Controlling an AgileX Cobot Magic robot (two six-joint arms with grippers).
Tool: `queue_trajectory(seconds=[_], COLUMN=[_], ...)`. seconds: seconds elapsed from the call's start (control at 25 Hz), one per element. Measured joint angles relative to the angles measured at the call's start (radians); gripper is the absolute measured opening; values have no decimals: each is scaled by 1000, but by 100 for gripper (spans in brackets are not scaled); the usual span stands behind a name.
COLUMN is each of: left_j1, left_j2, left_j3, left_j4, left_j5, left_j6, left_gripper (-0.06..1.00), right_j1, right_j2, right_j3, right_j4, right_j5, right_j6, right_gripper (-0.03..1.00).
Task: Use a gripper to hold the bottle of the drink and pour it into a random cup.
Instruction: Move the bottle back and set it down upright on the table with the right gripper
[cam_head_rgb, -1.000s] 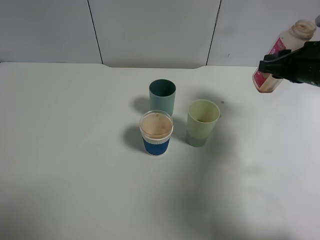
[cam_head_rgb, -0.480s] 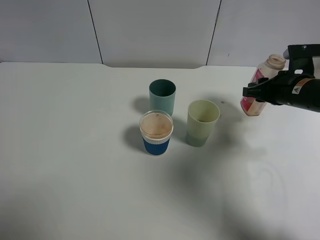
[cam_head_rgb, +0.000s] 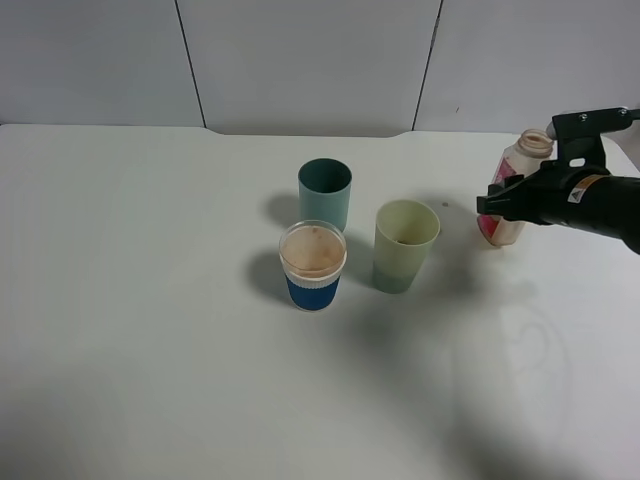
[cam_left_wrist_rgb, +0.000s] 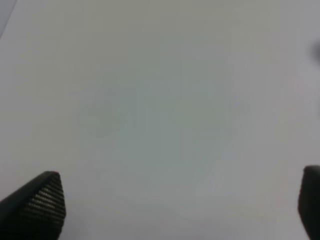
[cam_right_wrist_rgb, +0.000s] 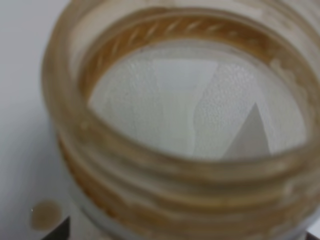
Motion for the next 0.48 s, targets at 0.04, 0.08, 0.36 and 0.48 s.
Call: queue_trajectory(seconds=[0.04,0.08,0.36,0.48], left_j1=[0,0,0,0], left_j2=[0,0,0,0], left_j3=[0,0,0,0], left_j4=[0,0,0,0], left_j5=[0,0,0,0], left_j6=[0,0,0,0], left_gripper=[93,93,93,93], right_j1=[0,0,0,0], right_j2=[0,0,2,19], right_j3=[0,0,0,0], right_j4=[1,2,3,6], right_j5=[0,-3,-23,-23], right_j6=[0,-1,-77,-99], right_gripper=[39,39,39,39])
